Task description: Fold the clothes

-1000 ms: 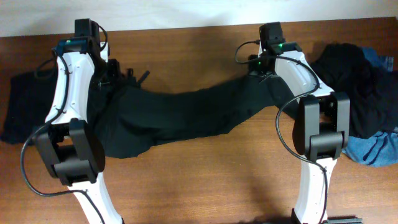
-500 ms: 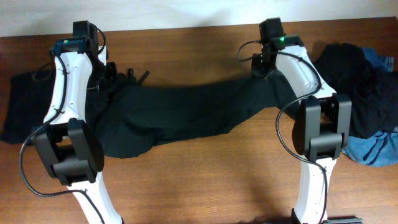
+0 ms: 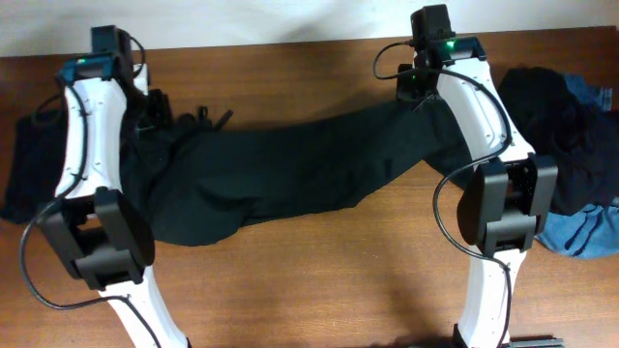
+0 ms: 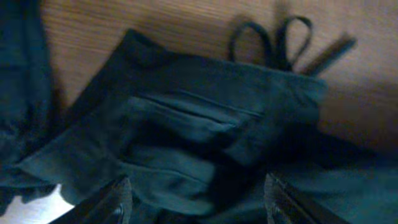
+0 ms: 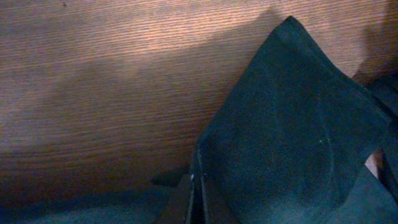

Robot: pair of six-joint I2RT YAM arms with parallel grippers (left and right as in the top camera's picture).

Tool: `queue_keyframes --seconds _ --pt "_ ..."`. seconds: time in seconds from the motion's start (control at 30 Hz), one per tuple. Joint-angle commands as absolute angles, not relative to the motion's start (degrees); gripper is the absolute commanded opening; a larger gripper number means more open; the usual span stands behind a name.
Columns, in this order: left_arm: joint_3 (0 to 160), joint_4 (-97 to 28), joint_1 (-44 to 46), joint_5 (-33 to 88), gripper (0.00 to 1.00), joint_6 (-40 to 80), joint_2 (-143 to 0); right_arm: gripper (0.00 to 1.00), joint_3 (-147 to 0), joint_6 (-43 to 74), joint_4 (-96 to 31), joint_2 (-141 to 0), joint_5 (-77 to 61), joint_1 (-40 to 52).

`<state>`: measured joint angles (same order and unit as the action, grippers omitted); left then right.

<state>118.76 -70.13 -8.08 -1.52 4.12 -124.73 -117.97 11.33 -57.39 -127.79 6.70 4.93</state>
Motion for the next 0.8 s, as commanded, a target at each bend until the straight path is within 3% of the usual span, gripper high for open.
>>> queue_keyframes --seconds 0.0,0.33,0.37,0.4,0.43,0.5,0.77 --pt "119.1 -69.4 -9.7 -1.3 0.68 3.9 -127.5 0.04 -119.2 10.8 -57.7 -126.0 8.6 5.2" --pt "119.1 -67.4 -9.8 -1.2 0.69 3.9 -131.7 0.04 -119.2 10.8 -58.3 -126.0 8.6 5.2" --pt "119.1 -67.3 -9.8 -1.2 0.64 3.9 -131.8 0.04 -119.2 10.8 -58.5 -126.0 8.6 5.2" --pt "119.1 -67.2 -9.8 -1.2 0.46 3.9 -131.8 0.04 -119.2 10.8 -58.5 -126.0 8.6 5.2" --pt "119.1 -67.1 -9.8 -1.1 0.2 3.9 -131.8 0.04 -119.2 10.8 -58.7 -126.0 8.6 5.2" --pt "119.5 -67.8 -9.8 0.4 0.0 3.9 -131.7 0.04 -119.2 10.8 -59.4 -126.0 8.6 5.2" --pt "128.1 -78.0 -9.9 2.4 0.0 3.9 -130.0 0.04 -119.2 10.8 -64.5 -123.9 8.7 5.1"
